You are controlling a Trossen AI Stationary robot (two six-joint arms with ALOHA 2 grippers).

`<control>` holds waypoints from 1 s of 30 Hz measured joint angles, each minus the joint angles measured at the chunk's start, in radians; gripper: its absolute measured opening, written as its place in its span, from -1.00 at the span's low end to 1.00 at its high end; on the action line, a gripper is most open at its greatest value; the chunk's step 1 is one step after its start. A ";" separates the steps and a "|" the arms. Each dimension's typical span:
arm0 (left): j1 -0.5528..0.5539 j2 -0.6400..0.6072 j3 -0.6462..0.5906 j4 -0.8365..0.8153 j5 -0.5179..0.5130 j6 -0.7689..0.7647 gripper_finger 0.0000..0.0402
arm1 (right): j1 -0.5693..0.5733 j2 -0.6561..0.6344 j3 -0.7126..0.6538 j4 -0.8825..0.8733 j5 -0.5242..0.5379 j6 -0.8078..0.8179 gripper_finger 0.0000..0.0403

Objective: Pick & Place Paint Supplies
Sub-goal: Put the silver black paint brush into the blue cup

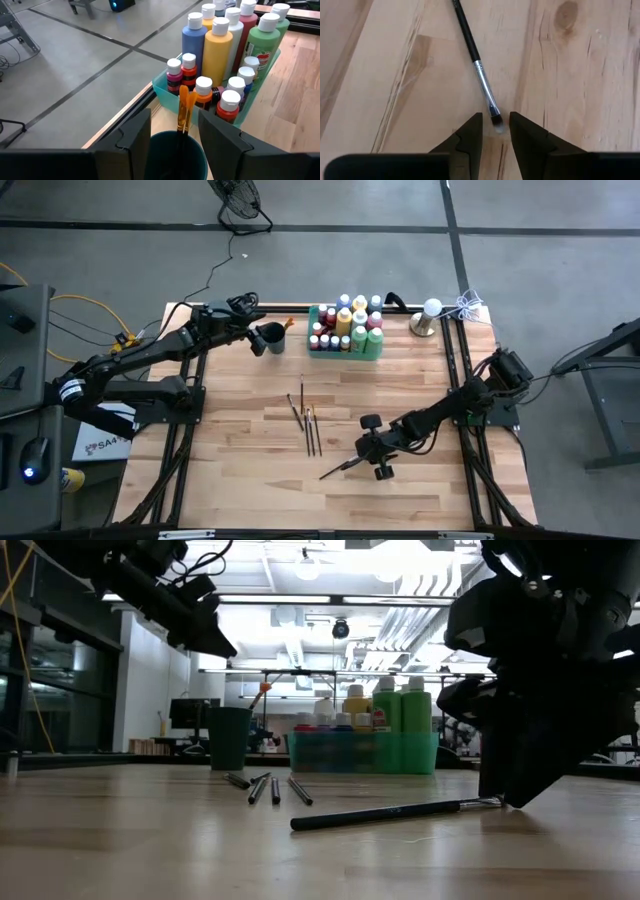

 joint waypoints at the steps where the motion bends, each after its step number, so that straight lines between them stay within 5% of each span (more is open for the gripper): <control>1: 0.000 0.000 0.000 -0.002 0.000 0.000 -0.20 | 0.000 0.000 0.000 -0.002 0.000 0.000 -0.55; 18: 0.000 0.000 0.000 -0.007 0.000 0.000 -0.20 | 0.001 -0.002 0.008 -0.031 -0.003 0.011 -0.98; 30: 0.000 0.000 0.000 -0.006 0.009 0.000 -0.20 | -0.031 -0.006 0.338 -0.562 0.141 -0.178 -0.98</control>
